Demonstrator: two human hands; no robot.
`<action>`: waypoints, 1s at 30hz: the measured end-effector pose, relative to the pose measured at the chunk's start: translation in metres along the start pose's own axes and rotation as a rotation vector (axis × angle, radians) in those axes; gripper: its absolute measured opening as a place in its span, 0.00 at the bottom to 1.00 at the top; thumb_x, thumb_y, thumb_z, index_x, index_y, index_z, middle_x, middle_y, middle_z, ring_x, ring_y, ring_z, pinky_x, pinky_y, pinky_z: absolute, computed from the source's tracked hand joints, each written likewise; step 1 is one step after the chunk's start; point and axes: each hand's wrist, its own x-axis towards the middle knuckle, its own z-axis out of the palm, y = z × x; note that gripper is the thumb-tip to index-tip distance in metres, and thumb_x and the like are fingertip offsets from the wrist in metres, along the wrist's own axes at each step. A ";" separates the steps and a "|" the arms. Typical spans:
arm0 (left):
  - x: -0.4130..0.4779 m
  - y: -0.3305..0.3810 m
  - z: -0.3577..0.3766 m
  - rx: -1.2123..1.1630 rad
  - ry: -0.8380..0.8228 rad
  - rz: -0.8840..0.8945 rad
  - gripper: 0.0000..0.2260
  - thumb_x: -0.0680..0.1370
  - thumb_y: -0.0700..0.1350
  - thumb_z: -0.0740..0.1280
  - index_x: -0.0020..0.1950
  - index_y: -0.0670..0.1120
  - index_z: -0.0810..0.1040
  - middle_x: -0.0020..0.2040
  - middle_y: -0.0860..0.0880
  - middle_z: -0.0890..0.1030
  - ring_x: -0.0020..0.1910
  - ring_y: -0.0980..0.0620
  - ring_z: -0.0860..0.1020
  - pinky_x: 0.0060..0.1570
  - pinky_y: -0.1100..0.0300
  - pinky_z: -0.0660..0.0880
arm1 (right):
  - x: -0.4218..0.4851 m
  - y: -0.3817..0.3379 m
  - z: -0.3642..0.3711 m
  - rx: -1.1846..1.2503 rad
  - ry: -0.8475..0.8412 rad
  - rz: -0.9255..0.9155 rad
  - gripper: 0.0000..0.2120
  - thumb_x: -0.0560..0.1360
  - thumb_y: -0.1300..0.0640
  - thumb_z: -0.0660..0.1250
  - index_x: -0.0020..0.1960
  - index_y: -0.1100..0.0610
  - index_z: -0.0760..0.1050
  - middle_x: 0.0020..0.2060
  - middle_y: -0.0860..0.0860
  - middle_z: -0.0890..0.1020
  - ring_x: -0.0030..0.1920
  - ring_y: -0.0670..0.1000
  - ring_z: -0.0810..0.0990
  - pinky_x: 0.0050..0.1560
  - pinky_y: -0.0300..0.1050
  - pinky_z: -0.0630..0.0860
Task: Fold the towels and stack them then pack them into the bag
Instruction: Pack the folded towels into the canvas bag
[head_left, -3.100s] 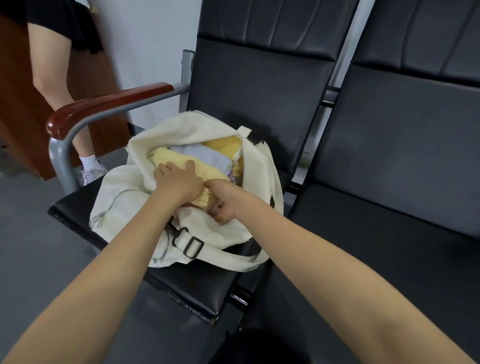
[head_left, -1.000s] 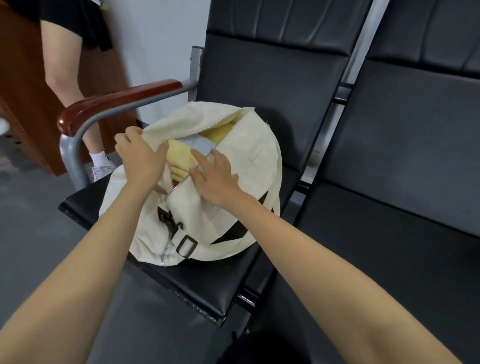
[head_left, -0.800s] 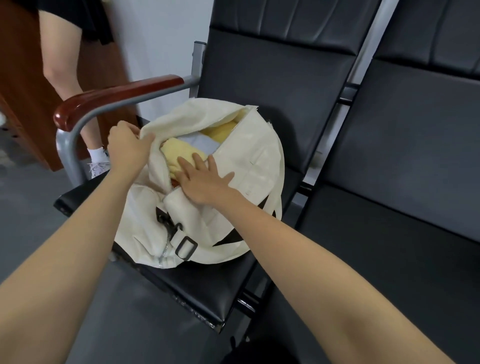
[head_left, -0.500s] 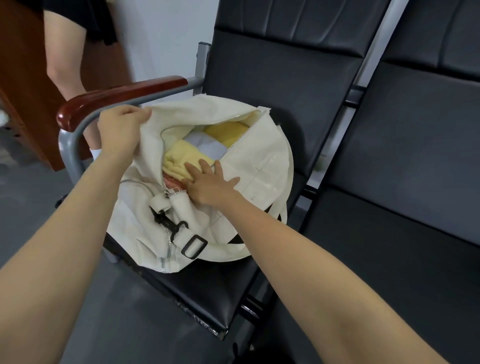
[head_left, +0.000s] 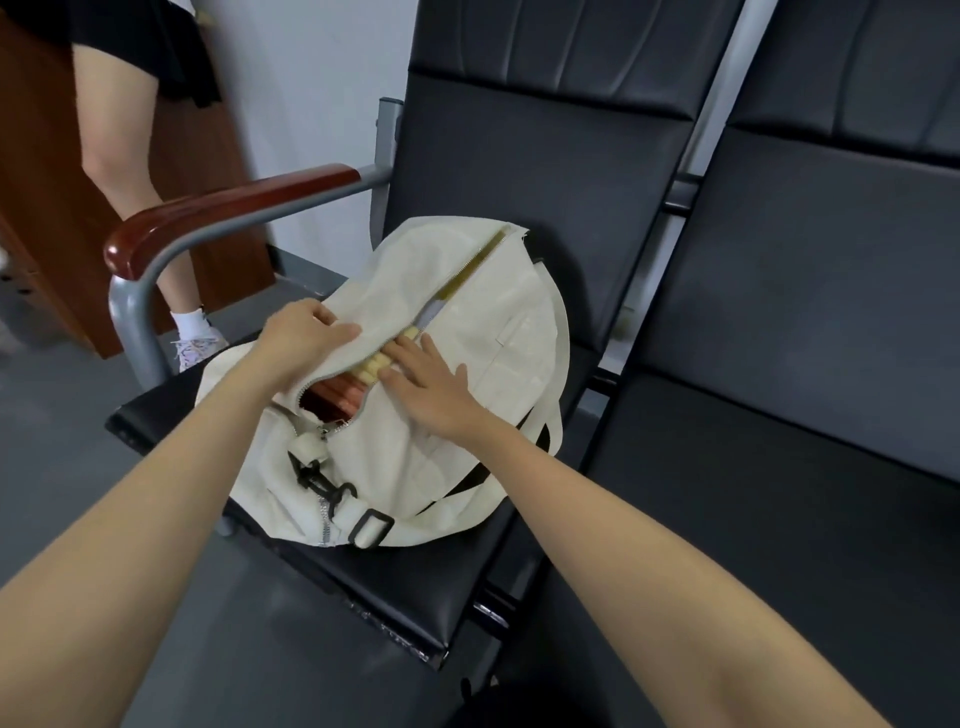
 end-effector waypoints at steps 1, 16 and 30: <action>-0.002 0.004 0.002 0.010 0.036 0.050 0.17 0.75 0.52 0.70 0.58 0.43 0.75 0.59 0.44 0.78 0.56 0.44 0.75 0.53 0.53 0.70 | -0.004 0.003 -0.004 0.062 -0.002 -0.005 0.21 0.83 0.46 0.51 0.75 0.44 0.59 0.77 0.42 0.53 0.78 0.47 0.42 0.71 0.62 0.33; -0.077 -0.015 0.001 -0.414 0.124 0.163 0.13 0.82 0.45 0.58 0.65 0.49 0.75 0.66 0.55 0.73 0.65 0.55 0.70 0.63 0.62 0.64 | -0.048 -0.005 -0.035 0.154 0.036 0.011 0.23 0.81 0.52 0.60 0.75 0.52 0.63 0.75 0.48 0.63 0.74 0.47 0.60 0.74 0.42 0.57; -0.137 -0.053 0.028 0.081 0.133 -0.038 0.18 0.76 0.53 0.67 0.60 0.42 0.75 0.54 0.43 0.76 0.56 0.40 0.72 0.52 0.50 0.69 | -0.072 -0.027 -0.016 -0.034 0.235 -0.275 0.17 0.80 0.56 0.62 0.68 0.55 0.72 0.67 0.51 0.69 0.69 0.49 0.64 0.70 0.37 0.58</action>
